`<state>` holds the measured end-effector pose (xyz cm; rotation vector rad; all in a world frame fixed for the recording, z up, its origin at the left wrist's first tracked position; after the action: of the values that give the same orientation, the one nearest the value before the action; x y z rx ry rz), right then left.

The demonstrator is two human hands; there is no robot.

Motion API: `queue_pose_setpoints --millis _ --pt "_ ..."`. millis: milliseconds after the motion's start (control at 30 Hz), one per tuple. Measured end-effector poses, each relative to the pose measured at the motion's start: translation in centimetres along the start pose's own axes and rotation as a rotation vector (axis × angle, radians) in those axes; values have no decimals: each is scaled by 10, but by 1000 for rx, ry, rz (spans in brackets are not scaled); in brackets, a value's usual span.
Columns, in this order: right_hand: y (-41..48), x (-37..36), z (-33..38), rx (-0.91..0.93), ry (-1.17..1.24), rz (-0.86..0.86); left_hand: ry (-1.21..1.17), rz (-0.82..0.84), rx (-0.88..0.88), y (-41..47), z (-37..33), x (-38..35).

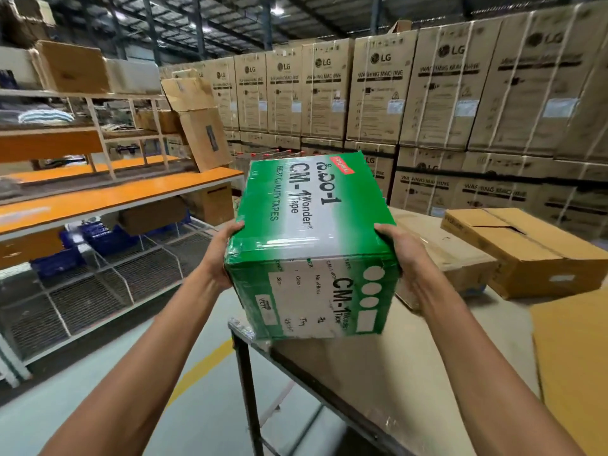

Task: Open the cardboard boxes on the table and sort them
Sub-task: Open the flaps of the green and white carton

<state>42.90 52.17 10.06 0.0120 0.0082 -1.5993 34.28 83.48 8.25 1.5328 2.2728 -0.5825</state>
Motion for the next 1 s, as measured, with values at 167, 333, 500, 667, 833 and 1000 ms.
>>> queue_pose_setpoints --millis 167,333,500,667,833,1000 --pt "-10 18 -20 32 -88 -94 -113 -34 200 22 58 4" --pt "-17 18 -27 53 -168 -199 -152 -5 278 33 86 1" --pt "-29 -4 12 195 -399 -321 -230 -33 353 52 104 14" --pt "-36 -41 30 491 -765 -229 29 -65 423 77 145 53" --pt "-28 -74 -8 541 -917 33 529 -136 509 116 193 98" --pt "-34 -117 -39 455 -1190 120 498 -198 159 59 107 26"
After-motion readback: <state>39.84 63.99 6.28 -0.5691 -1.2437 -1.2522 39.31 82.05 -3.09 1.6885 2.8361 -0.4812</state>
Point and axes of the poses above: each hand's wrist, its own y-axis towards the middle knuckle, its own x-axis out of the back of the hand, z = x × y, the point moved 1 cm from there along y, towards the middle knuckle, and after that the axes turned 11 degrees about -z, right-handed, at the moved point
